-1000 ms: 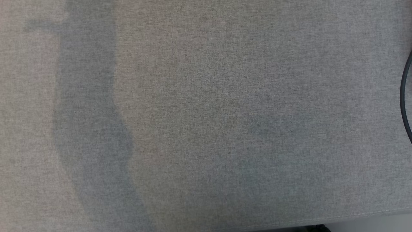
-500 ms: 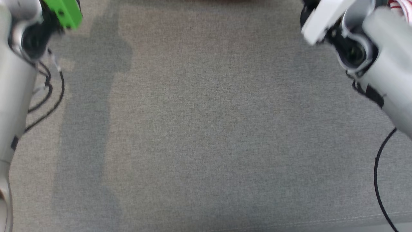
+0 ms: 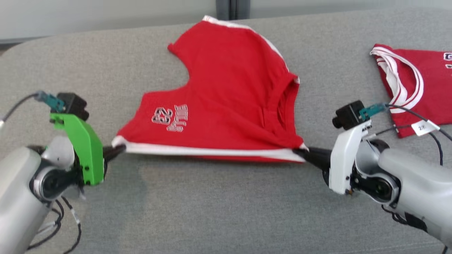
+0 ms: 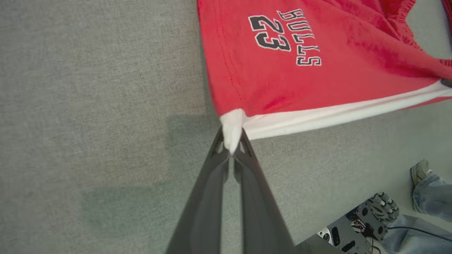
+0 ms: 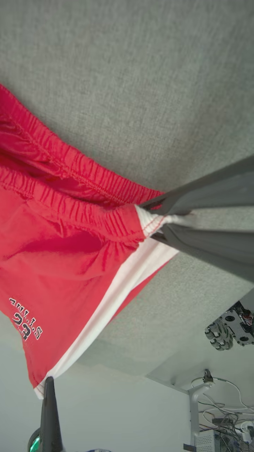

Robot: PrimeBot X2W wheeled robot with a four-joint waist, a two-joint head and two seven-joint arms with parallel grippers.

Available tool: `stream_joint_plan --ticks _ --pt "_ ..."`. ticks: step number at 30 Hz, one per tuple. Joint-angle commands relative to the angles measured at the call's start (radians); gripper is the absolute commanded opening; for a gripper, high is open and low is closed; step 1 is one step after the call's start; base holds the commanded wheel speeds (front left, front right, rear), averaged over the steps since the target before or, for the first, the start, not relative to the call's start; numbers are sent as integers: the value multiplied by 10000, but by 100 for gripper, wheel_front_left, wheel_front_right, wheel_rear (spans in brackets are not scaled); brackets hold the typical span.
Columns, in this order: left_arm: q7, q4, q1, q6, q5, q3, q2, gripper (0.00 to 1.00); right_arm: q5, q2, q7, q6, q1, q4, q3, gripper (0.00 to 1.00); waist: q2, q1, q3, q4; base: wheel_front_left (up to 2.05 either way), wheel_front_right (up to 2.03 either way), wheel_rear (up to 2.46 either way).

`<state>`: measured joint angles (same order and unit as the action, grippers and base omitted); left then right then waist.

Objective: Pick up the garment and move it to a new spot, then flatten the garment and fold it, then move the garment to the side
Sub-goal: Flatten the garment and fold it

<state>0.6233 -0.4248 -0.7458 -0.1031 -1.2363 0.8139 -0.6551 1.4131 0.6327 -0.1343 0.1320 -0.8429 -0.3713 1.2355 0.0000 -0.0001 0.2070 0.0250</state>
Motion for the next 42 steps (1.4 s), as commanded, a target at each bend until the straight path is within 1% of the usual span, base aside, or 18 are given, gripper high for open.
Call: stream_joint_plan --ticks 1,4,7,12,15,18,23,27,31,35,42 --pt "255 392 586 224 -239 28 -469 0 95 384 -219 -25 464 222 110 0 0 1 -1142 -13 0 0 0" --pt "783 1528 1480 630 -683 105 -1108 0 215 914 -713 -25 1073 919 241 0 0 1 -1364 -50 0 0 0" --pt "1227 2830 2378 1106 -1133 175 -1891 0 333 1536 -1212 -28 1590 1617 302 0 0 1 -1526 -107 0 0 0" --pt "1539 4855 3442 1876 -1760 33 -3068 0 523 2505 -1746 -32 2113 2649 280 0 0 1 -1632 -178 0 0 0" --pt "1504 5578 3689 2199 -1929 -85 -3445 0 617 2773 -1783 -34 2203 3098 125 0 0 1 -1581 -239 0 0 0" --pt "1395 5993 3528 2372 -1862 -251 -3562 0 671 2815 -1672 -32 2074 3316 -156 0 0 1 -1408 -330 0 0 0" --pt "1469 6080 2782 2411 -1685 -555 -3424 0 971 2593 -1686 -31 1727 3240 -633 0 0 1 -929 -506 0 0 0" --pt "1671 5746 1895 2228 -1501 -758 -3160 0 1085 2406 -1388 -31 1416 3053 -1078 0 0 1 -371 -645 0 0 0" --pt "1951 5113 905 2066 -1298 -905 -2853 0 1282 2299 -1120 -31 1189 2758 -1497 0 0 1 215 -795 0 0 0" --pt "2108 4452 -178 1954 -970 -1003 -2423 0 1533 2286 -997 -34 905 2598 -1876 0 0 1 880 -980 0 0 0" --pt "2055 2984 -1782 1569 -295 -912 -1419 0 1648 1828 -824 -31 413 2304 -2208 0 0 1 1696 -1342 0 0 0"
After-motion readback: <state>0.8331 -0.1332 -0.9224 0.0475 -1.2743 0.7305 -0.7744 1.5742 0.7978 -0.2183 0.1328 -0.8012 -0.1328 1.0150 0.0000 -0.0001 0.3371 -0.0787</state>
